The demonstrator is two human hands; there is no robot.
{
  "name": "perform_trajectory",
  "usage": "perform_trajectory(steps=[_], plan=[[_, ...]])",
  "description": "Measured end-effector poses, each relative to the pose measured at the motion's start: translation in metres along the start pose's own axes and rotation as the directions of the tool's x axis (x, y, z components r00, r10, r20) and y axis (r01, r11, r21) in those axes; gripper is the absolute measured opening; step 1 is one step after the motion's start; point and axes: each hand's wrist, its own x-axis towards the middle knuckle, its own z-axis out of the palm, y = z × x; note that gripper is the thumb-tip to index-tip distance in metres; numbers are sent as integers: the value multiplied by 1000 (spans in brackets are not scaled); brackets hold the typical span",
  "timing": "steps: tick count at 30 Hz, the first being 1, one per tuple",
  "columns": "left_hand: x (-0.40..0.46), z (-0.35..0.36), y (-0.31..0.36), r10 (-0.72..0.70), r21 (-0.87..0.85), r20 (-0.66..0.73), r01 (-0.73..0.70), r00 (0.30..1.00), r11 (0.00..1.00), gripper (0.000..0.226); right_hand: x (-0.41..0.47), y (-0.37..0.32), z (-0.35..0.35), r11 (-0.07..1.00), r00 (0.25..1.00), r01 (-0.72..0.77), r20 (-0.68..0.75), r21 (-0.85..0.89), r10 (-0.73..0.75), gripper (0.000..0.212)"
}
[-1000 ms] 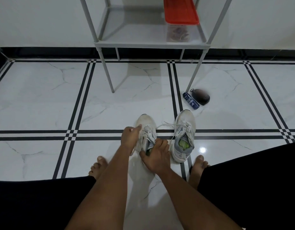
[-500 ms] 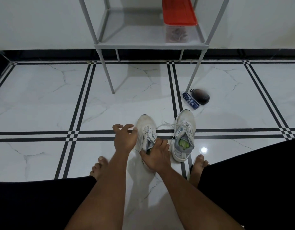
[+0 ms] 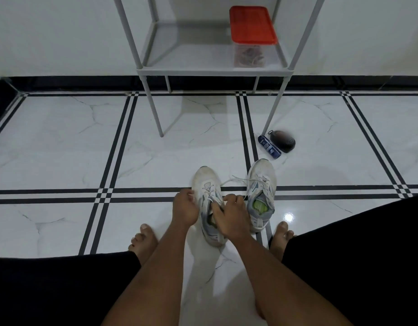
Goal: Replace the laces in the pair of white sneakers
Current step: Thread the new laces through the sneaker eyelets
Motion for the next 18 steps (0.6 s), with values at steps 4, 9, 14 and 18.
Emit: perform_trajectory(steps=[4,9,14,18], plan=[[21,-1,19,-64,-71,-4,63,998,995,44,4,5,-7,996,996,88,8,16,-88,48],[16,3,18,-62,-17,32,62,998,998,17,6,14,-5,970,972,234,-21,-71,-236,42],[7,8,22,44,84,77,-50,996,995,13,10,17,-1,932,938,335,-49,-135,-344,33],[9,13,24,32,57,105,-39,994,998,16,14,16,1,933,938,335,-45,-132,-343,31]])
